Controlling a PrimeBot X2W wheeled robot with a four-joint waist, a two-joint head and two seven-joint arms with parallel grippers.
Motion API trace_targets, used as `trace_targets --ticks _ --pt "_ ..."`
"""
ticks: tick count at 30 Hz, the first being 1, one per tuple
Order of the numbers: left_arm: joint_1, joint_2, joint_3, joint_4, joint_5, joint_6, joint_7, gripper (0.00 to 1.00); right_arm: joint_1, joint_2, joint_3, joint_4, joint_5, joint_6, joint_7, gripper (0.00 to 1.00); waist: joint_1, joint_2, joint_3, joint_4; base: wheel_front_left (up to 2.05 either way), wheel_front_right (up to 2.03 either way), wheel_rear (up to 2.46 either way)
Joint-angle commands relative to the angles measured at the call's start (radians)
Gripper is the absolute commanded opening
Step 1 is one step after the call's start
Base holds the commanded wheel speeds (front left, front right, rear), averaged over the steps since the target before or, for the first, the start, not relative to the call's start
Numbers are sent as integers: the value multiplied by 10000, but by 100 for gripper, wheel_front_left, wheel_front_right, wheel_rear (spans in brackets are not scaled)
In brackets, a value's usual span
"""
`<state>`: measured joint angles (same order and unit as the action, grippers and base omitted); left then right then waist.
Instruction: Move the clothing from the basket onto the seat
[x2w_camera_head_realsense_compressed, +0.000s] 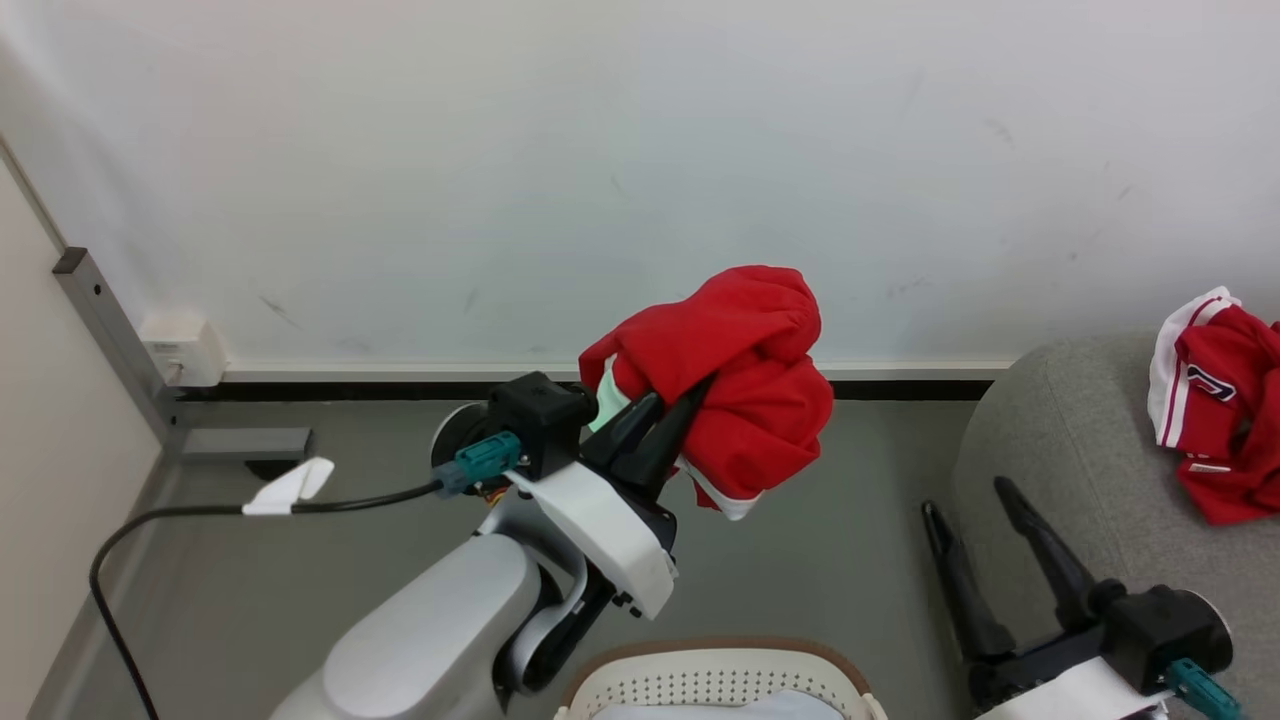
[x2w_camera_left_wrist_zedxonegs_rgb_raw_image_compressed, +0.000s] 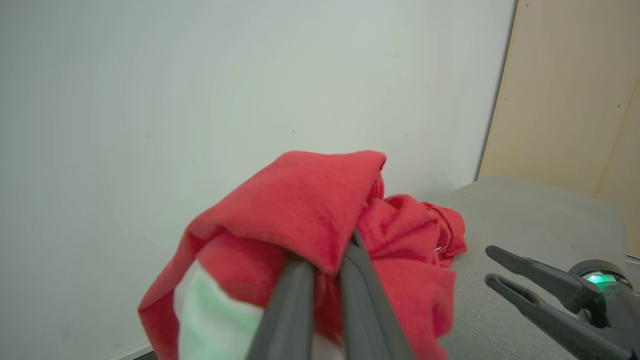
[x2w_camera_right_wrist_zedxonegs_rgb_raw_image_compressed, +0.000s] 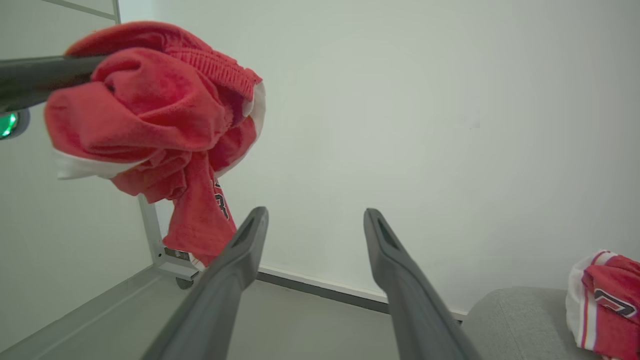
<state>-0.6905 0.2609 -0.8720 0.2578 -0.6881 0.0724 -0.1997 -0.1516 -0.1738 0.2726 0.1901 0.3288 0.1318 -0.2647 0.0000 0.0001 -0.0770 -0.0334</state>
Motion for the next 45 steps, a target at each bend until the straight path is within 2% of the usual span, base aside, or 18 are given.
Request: trace_targets --ticks 1,9,15,30,37,38,39,40,41,45 --pt "117 43 8 -41 10 32 32 0 -144 -95 85 37 79 -22 8 100 0 -1 14 5 0 0 0" --pt "131 -105 -267 -285 47 -21 212 0 -971 -75 1918 858 392 -22 8 100 0 -1 165 201 0 0 0" --pt "164 -314 -568 -318 91 -120 298 0 -1953 47 2907 1731 712 -22 9 100 0 -1 186 536 0 0 0" --pt "224 -776 -1148 -483 -84 -405 539 0 -3799 299 4355 4527 1172 -22 8 100 0 -1 84 1514 0 0 0" --pt "284 -805 -1277 -607 -153 -449 649 0 -4111 438 4617 4983 1471 -23 8 100 0 -1 57 1749 0 0 0" --pt "293 -795 -1281 -613 -163 -444 648 0 -4138 443 4616 5010 1510 -23 8 90 0 -1 57 1758 0 0 0" --pt "300 -785 -1287 -623 -172 -436 651 0 -4159 459 4604 5007 1545 -23 8 51 0 -1 56 1759 0 0 0" --pt "310 -776 -1291 -633 -183 -424 651 0 -4173 475 4611 4998 1576 -23 8 17 0 -1 57 1757 0 0 0" --pt "320 -759 -1292 -638 -184 -411 655 0 -4177 489 4639 4959 1603 -23 8 0 0 -1 63 1750 0 0 0" --pt "356 -690 -1269 -647 -217 -363 642 0 -4054 416 4676 4725 1703 -23 8 0 0 -1 100 1679 0 0 0"
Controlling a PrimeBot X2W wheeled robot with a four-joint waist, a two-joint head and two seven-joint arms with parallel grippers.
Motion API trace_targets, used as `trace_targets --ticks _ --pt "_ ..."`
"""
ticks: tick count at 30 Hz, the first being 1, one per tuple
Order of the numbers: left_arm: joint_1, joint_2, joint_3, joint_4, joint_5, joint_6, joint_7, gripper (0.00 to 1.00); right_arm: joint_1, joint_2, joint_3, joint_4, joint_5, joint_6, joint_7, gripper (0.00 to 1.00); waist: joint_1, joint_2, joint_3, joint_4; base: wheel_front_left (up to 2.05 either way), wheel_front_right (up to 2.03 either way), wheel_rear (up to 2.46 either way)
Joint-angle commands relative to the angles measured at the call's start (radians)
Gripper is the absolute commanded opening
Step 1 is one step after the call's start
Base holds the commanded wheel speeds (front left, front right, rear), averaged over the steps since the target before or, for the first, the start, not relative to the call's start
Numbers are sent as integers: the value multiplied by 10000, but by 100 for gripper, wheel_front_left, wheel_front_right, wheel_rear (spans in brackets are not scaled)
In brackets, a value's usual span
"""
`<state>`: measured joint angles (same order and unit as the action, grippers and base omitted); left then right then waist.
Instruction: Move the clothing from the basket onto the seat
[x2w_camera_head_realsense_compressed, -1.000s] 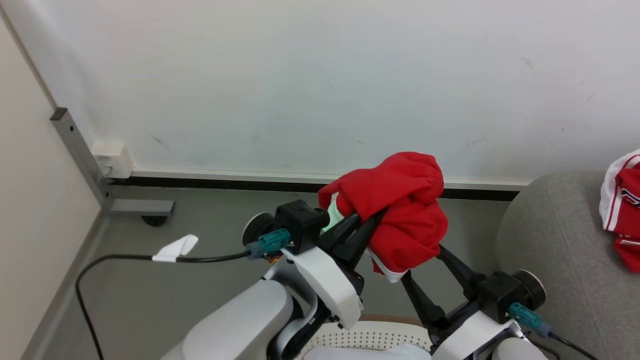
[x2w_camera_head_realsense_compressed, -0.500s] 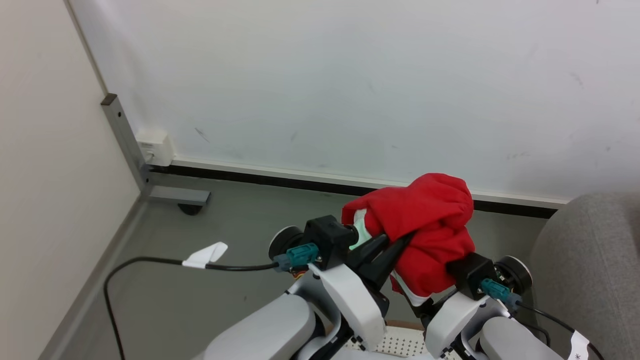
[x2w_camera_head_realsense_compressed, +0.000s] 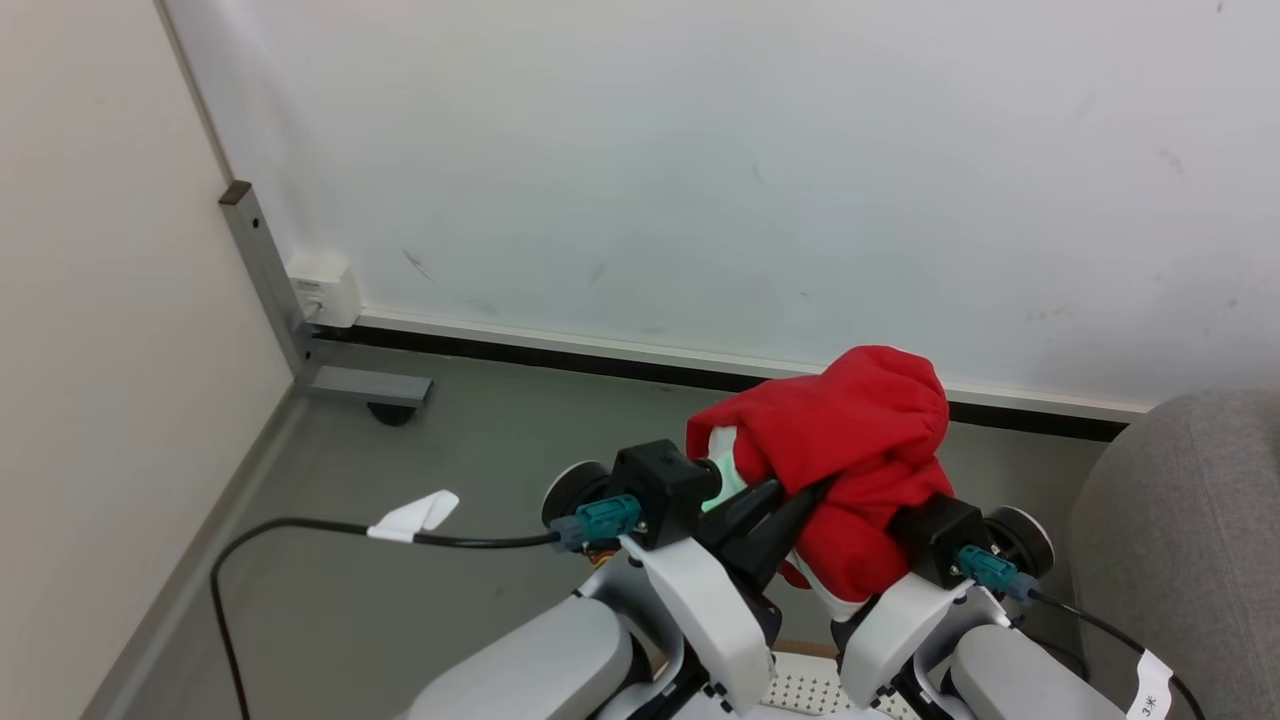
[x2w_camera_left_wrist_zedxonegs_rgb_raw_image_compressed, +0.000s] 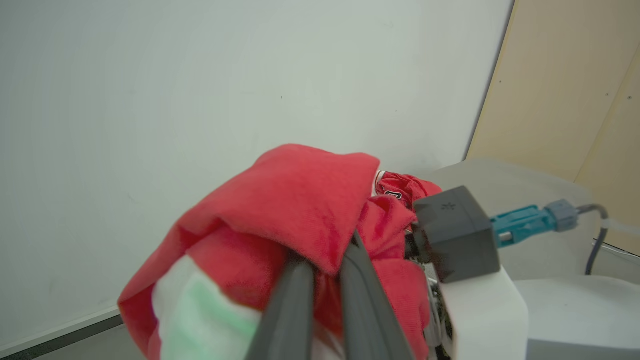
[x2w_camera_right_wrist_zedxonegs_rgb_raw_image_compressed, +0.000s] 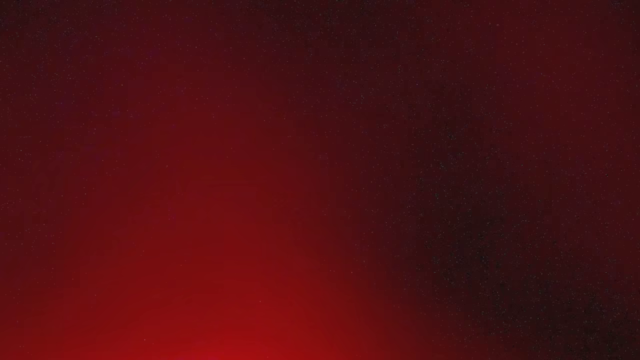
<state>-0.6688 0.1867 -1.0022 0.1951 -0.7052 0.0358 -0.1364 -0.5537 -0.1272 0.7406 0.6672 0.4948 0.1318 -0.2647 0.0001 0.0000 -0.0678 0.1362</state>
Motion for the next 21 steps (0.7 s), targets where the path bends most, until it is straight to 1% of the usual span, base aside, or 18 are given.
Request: trace_targets --ticks 1,11,19,20,21 --pt "145 71 49 -12 -60 28 -2 0 23 -90 -26 -96 88 -23 8 0 -1 0 18 -42 0 0 0" --pt "273 274 230 283 -273 157 -176 0 863 -520 -446 -796 410 -23 8 0 -1 0 27 -367 0 0 0" --pt "350 296 247 358 -230 285 -321 0 1525 -574 -1018 -1814 472 -23 7 0 -1 0 62 -755 0 0 0" --pt "369 295 232 356 -231 294 -321 7 1614 -561 -1122 -1937 503 -23 8 0 -1 0 76 -817 0 0 0" --pt "389 304 211 352 -239 292 -311 13 1689 -563 -1217 -2086 498 -23 7 0 -1 0 96 -886 0 0 0"
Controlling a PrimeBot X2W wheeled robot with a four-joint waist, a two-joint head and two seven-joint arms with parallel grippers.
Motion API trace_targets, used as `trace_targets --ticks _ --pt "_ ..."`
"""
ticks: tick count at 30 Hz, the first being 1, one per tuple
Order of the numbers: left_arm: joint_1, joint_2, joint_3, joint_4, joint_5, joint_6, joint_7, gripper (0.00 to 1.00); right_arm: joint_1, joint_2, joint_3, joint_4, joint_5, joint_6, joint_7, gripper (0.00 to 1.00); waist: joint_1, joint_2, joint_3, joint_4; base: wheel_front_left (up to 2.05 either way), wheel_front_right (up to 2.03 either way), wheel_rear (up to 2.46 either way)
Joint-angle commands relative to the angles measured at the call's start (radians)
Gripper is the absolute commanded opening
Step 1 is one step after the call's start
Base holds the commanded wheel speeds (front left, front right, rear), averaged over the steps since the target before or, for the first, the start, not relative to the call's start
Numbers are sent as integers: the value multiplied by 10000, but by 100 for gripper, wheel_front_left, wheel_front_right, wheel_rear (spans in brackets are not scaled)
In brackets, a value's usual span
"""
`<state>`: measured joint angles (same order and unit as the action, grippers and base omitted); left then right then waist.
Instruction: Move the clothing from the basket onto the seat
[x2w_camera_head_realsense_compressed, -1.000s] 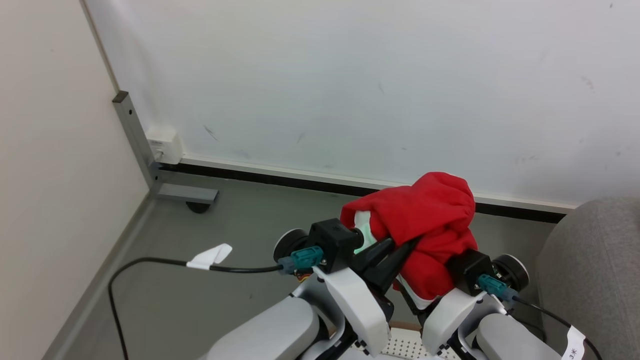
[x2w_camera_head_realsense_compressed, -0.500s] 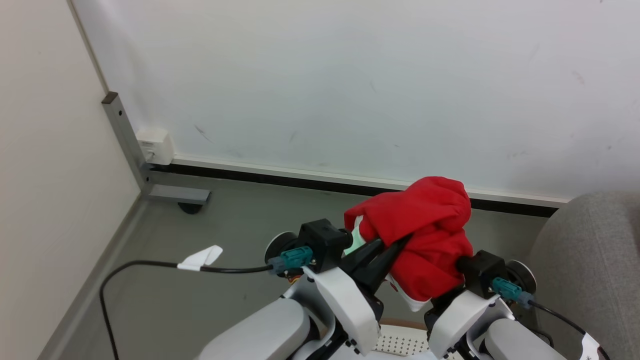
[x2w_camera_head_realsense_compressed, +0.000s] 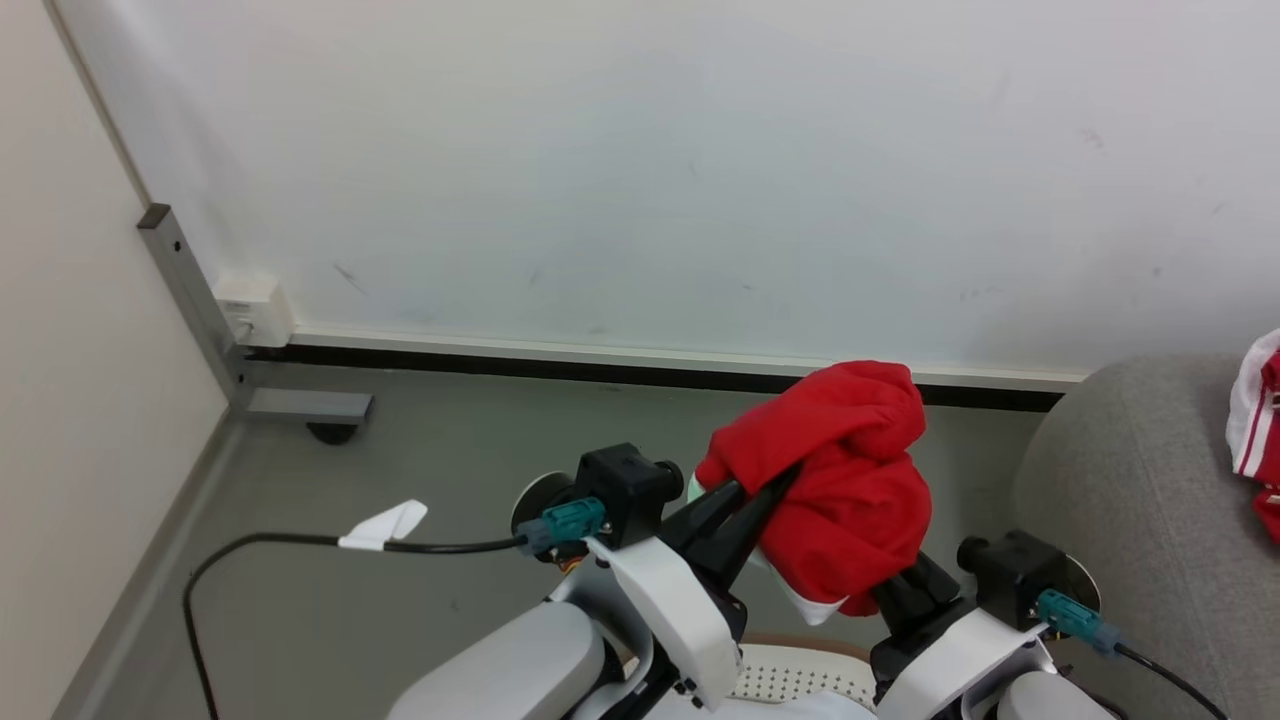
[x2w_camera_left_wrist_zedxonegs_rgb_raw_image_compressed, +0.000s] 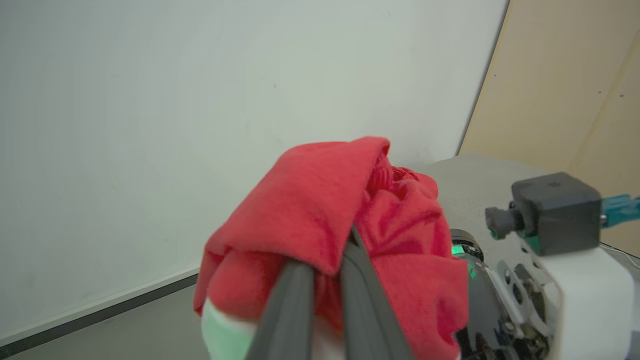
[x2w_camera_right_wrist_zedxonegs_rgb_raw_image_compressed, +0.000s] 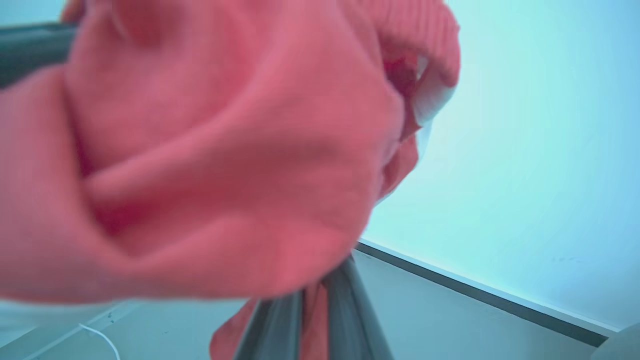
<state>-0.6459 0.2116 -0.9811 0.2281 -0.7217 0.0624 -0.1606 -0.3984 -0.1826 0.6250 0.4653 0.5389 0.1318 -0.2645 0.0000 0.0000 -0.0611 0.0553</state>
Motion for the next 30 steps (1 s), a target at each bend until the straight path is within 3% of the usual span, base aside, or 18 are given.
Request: trace_targets --ticks 1,2,3,4,11,30 --pt "187 66 -14 14 -81 36 -65 16 192 -12 -158 -173 43 -23 6 0 0 0 47 -152 0 0 0" --pt "209 75 -31 11 -98 46 -55 27 256 -18 -257 -292 57 -23 5 0 0 0 69 -227 0 0 0" --pt "224 84 -35 1 -112 66 -61 49 334 -8 -341 -406 92 -23 5 0 0 0 90 -316 0 0 0" --pt "233 90 -30 -16 -121 63 -78 100 388 -30 -440 -497 70 -23 5 0 0 0 116 -405 0 0 0" --pt "380 157 -52 -188 -144 139 -193 100 726 -325 -1109 -1053 -93 -23 3 0 0 0 243 -1208 0 0 0" --pt "368 205 -408 -207 286 142 -410 100 1383 -1063 -4044 -2158 -679 -23 3 0 0 0 615 -4212 0 0 0"
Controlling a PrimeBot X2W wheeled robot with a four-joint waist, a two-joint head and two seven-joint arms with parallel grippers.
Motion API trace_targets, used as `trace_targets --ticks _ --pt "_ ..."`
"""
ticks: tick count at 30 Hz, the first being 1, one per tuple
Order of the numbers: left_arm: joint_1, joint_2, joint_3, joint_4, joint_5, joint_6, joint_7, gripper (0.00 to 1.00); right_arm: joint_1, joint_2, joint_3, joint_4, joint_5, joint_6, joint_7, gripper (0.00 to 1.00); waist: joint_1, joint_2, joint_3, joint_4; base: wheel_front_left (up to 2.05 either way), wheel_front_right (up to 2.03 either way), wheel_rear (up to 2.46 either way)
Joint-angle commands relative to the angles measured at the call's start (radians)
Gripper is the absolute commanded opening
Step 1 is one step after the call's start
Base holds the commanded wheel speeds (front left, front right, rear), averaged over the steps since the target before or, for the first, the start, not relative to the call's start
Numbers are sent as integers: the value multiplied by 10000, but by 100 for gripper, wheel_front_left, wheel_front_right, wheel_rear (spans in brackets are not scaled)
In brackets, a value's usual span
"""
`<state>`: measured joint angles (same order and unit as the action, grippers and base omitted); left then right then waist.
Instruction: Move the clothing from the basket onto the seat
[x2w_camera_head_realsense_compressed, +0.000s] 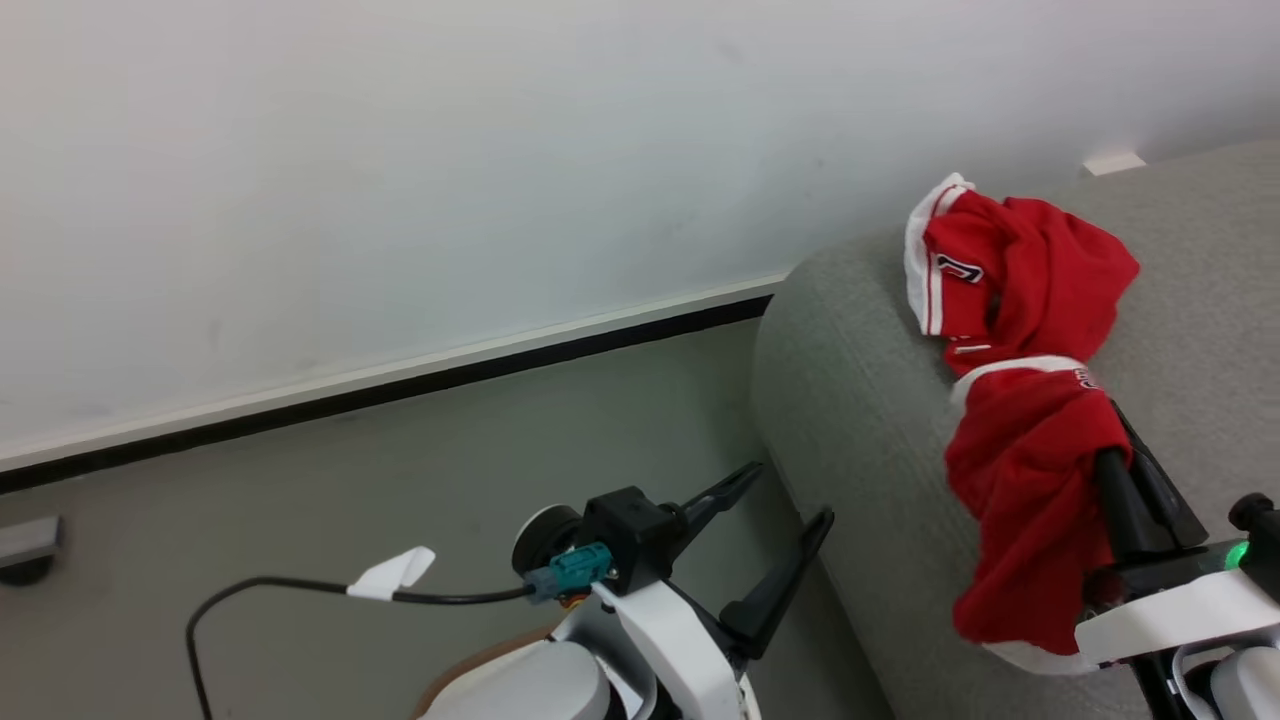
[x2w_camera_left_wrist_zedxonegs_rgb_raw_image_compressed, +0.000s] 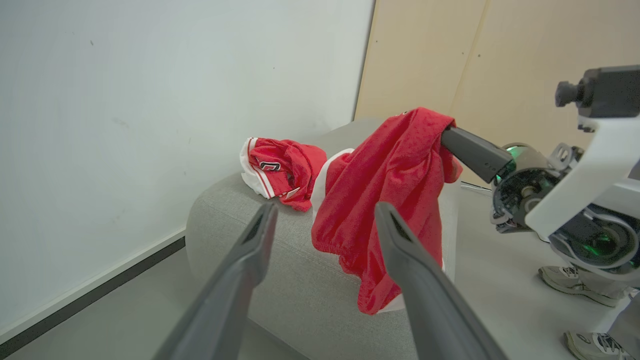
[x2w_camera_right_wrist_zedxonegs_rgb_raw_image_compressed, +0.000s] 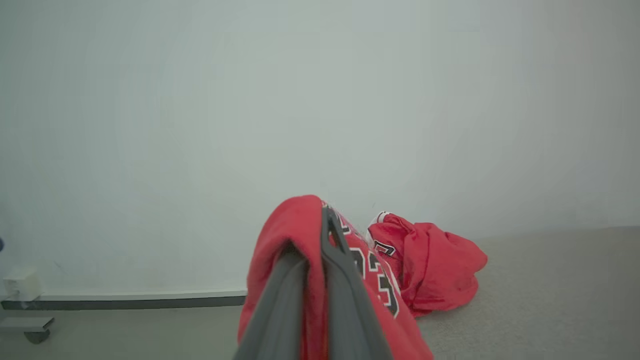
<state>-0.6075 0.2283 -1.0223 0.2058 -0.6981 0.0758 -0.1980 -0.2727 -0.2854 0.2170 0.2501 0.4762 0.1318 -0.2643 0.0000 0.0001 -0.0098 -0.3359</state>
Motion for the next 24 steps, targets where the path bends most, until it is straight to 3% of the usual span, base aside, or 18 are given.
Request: trace_targets --ticks 1,10,13,24 --pt "-26 41 -26 35 115 11 -57 100 200 -46 -78 -79 -70 -23 3 0 0 -1 127 -430 0 0 0" --pt "-170 -40 -136 201 471 -18 -354 100 516 -78 -438 -458 -170 -23 1 0 0 -1 296 -1093 0 0 0" --pt "-203 -73 -64 237 553 12 -470 100 399 129 -479 -680 375 -23 1 0 0 -1 361 -1116 0 0 0" --pt "-731 58 61 388 1113 -42 -594 100 -1090 -1062 -606 -1077 513 -23 1 0 0 -1 1319 -476 0 0 0"
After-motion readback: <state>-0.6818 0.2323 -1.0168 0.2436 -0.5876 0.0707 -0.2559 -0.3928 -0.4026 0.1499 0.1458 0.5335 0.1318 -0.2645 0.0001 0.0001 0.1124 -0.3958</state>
